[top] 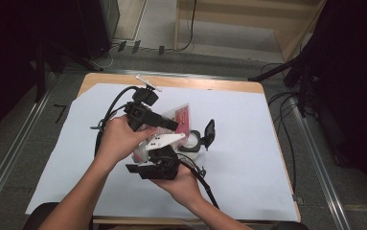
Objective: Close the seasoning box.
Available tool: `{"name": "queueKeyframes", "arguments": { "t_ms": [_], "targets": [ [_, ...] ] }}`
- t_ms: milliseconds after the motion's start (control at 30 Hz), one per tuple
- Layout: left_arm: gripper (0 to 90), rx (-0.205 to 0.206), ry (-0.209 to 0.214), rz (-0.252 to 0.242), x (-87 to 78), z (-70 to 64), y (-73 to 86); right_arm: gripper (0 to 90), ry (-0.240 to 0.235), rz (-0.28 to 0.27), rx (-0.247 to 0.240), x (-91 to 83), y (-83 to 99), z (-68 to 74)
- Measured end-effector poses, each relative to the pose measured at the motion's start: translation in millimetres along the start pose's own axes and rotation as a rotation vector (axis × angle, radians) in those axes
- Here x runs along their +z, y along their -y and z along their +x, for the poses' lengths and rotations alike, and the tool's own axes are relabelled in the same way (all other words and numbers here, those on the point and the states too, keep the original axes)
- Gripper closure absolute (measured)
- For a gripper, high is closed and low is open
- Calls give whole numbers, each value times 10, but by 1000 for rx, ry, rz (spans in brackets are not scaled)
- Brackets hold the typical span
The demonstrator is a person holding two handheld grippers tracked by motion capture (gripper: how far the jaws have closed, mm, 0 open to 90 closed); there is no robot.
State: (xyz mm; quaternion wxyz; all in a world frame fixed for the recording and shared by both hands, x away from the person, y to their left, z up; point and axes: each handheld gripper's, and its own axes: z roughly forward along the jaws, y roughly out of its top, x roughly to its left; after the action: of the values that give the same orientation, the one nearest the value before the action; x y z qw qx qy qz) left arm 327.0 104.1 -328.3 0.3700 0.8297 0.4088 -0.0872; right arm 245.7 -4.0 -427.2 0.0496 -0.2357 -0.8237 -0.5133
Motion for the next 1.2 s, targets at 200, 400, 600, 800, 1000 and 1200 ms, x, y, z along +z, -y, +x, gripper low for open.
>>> {"name": "queueKeyframes", "arguments": {
  "t_ms": [200, 400, 600, 800, 1000, 1200],
  "targets": [
    [684, 3, 0, 3, 3, -2, -14, 627, -1, -3, -1, -2, -2, -3],
    [684, 4, 3, 0, 9, -5, -23, 627, 0, 0, 0, -5, -10, -6],
    [683, 10, 2, 5, 10, -14, -35, 624, 3, -2, -2, -8, -10, -4],
    [682, 7, 3, 2, 6, -25, -41, 622, 7, -10, -3, -10, -12, 3],
    [682, 15, -3, 3, 2, -37, -37, 629, 16, -20, -1, 2, -5, 13],
    [684, 15, -11, 0, 11, -65, -35, 631, 15, -28, 2, -1, 4, 20]
  ]
}}
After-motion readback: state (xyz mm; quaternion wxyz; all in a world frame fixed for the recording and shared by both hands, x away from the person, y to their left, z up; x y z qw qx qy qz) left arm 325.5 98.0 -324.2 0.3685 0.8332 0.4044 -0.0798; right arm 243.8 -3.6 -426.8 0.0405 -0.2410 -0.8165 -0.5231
